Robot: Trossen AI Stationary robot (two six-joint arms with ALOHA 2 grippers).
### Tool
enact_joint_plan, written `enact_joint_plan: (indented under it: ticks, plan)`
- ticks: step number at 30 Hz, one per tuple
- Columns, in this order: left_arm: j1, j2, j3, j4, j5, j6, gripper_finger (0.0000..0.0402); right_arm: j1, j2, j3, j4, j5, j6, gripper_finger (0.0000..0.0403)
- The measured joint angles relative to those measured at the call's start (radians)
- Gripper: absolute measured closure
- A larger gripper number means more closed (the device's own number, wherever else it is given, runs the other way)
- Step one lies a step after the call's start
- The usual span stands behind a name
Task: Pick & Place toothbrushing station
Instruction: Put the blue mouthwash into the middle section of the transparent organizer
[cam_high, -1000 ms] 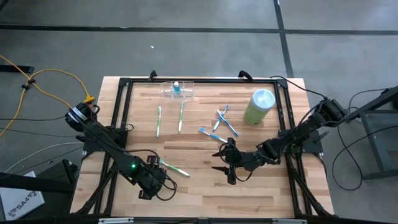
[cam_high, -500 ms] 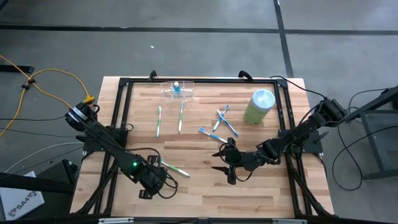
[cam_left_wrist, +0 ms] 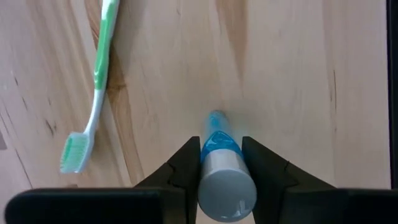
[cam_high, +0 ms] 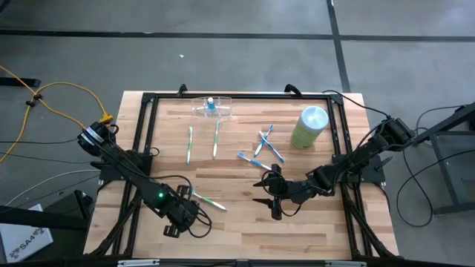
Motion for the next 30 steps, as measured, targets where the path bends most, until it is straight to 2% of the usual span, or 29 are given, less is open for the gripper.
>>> enact_joint_plan:
  ticks: [11,18,30]
  plan:
    - [0.000,-0.006,0.028,-0.020,-0.004,0.119,0.0313,0.000,0.000,0.000,-0.003,0.000,0.000,0.0176]
    - [0.014,-0.006,0.118,-0.143,-0.084,0.242,0.0313,0.000,0.000,0.000,-0.003,0.000,0.000,0.0176]
    - [0.196,-0.028,0.153,-0.240,-0.082,0.488,0.0313,0.000,0.000,0.000,-0.006,0.000,0.000,0.0176]
